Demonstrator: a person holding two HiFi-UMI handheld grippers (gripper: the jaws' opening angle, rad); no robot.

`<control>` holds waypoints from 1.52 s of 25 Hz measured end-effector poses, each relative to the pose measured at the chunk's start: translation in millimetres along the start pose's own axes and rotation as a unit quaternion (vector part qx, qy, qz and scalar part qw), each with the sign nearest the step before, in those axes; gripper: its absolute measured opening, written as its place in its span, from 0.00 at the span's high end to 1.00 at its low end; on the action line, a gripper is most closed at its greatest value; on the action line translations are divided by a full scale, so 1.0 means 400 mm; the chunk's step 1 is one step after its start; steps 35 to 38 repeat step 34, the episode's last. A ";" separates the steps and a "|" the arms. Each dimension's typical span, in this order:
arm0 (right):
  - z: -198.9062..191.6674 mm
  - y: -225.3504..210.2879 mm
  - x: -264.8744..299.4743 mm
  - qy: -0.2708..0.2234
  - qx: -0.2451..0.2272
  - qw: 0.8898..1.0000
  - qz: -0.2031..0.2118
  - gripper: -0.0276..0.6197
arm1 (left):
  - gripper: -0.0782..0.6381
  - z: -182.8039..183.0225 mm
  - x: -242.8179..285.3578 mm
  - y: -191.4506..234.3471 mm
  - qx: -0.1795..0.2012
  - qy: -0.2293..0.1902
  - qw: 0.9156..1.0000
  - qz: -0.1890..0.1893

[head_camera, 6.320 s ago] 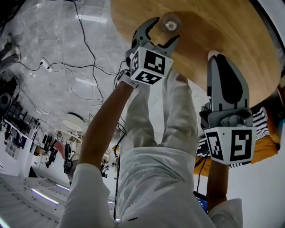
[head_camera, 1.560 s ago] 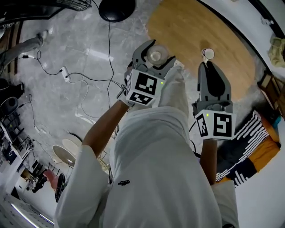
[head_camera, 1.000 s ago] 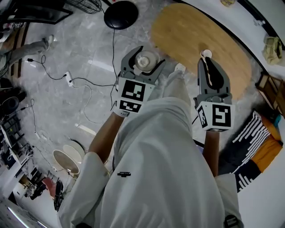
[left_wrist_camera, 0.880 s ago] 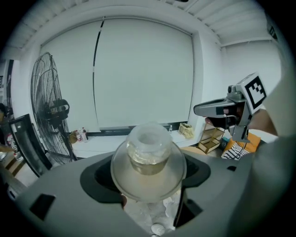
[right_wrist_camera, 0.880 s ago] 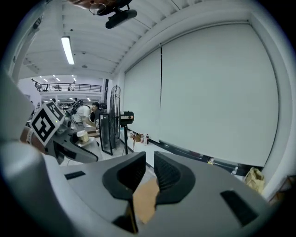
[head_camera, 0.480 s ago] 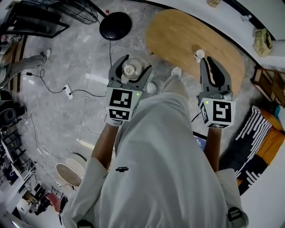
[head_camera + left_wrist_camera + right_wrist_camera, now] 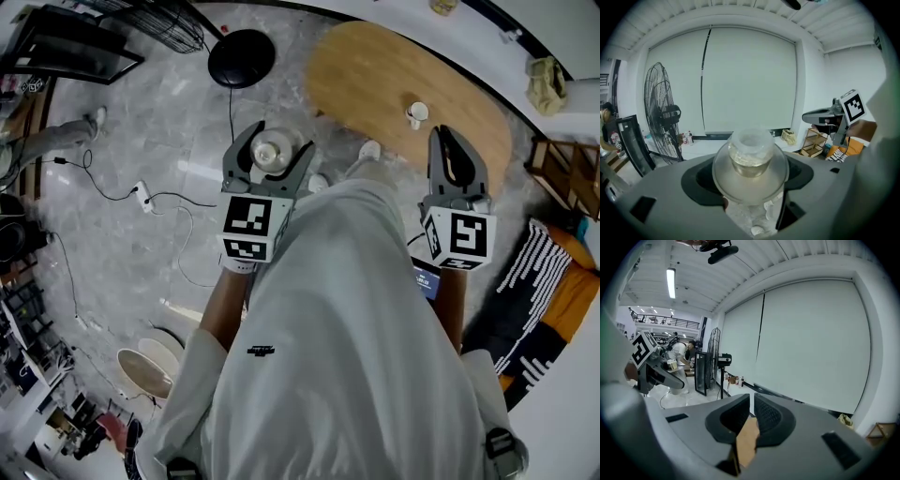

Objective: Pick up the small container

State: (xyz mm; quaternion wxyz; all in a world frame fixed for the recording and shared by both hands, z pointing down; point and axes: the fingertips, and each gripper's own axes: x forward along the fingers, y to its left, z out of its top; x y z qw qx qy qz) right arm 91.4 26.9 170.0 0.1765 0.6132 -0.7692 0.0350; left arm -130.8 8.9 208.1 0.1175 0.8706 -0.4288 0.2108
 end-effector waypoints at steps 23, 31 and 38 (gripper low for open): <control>0.002 0.049 -0.042 -0.002 -0.022 1.000 0.022 0.96 | 0.42 0.021 -0.032 -0.038 -0.007 -0.016 1.000 -0.015; 0.007 0.046 -0.042 -0.008 -0.019 1.000 0.023 0.96 | 0.42 0.035 -0.025 -0.049 -0.005 -0.019 1.000 -0.017; 0.005 0.043 -0.047 -0.007 -0.015 1.000 0.022 0.96 | 0.42 0.029 -0.021 -0.058 -0.004 -0.015 1.000 -0.022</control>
